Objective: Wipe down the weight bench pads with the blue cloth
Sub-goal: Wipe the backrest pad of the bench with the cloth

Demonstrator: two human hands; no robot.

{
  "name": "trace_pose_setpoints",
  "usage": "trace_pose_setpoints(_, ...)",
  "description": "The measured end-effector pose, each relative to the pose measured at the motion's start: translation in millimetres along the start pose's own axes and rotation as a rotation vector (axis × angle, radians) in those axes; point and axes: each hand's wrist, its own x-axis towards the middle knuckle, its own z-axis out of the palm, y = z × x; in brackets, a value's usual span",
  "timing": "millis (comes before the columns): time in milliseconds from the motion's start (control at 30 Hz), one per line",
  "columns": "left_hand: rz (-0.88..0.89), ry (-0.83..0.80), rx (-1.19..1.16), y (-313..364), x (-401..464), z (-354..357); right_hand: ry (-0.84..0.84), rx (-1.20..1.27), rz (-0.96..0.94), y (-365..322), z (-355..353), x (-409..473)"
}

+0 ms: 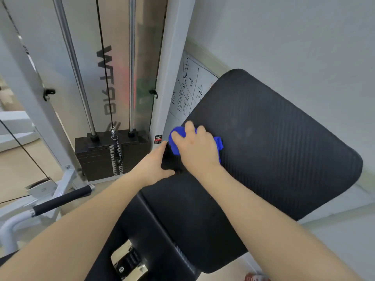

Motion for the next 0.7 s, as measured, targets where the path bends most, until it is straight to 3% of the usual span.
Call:
trace_pose_setpoints(67,-0.003,-0.048,0.025,-4,-1,-2,-0.173,-0.033,-0.262,-15,3,-27)
trace_pose_setpoints(133,-0.014,-0.065,0.07,-4,-2,-3,-0.131,-0.14,-0.379,1,-5,-21)
trace_pose_setpoints(267,-0.026,-0.058,0.052,-4,-1,5,0.152,-0.168,-0.125,67,-29,38)
trace_pose_setpoints(367,-0.018,-0.032,0.042,-8,0,12,0.186,-0.158,-0.005,59,-17,28)
trace_pose_setpoints(467,0.016,0.011,0.034,-10,-3,14,0.065,-0.062,-0.07,18,-4,-11)
trace_pose_setpoints(600,0.033,0.01,0.079,-14,-14,21,-0.411,0.024,-0.421,-17,-1,-60)
trace_pose_setpoints(700,0.043,0.062,0.368,-12,-25,29,-0.206,-0.082,-0.378,10,-12,-40)
